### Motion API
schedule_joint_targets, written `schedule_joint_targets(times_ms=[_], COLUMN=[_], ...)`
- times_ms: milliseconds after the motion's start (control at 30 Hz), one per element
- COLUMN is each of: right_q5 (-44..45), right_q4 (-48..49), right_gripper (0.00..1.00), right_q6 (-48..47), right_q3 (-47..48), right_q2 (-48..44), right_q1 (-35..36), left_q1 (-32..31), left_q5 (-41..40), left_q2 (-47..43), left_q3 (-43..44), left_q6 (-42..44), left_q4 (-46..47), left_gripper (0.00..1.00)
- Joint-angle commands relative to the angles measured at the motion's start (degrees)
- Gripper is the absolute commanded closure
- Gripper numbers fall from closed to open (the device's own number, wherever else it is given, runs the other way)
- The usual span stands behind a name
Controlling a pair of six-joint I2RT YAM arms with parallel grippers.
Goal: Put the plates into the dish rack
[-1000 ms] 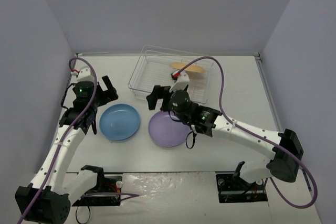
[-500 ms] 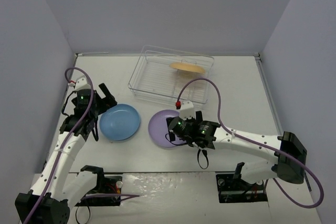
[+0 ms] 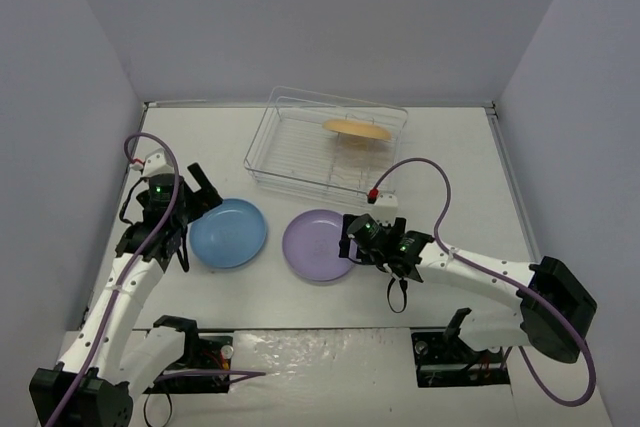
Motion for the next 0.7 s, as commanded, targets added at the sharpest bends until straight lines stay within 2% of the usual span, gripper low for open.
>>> schedule_joint_targets(times_ms=[0,167,300,567,667], right_q5=[-0.51,-2.09,-2.86,-2.33,-1.94], right_q4=[7.14,12.60,14.98,15.09,15.31], right_gripper=[0.07,0.17,0.32,0.44,0.53], right_q6=[0.94,1.14,1.32,3.44,4.44], right_q3=[0.64,-0.09,-0.10,-1.88,-3.09], right_q2=[2.42,6.18,9.09,11.76,11.97], right_q1=[-0.31,-1.60,-2.31,-3.69,-3.71], left_q1=[0.58,0.65,0.67,0.76,0.76], left_q5=[-1.64,-1.85,-2.20,-2.77,-2.60], left_q2=[-0.29,-0.03,0.06,-1.00,-1.21], left_q3=[0.89,0.75,0.75,0.42,0.18], left_q6=[-0.30,-0.25,-0.09,-0.01,-0.09], left_q4=[2.15,2.18,2.01,1.92,2.09], left_gripper=[0.03,0.03,0.03,0.03,0.03])
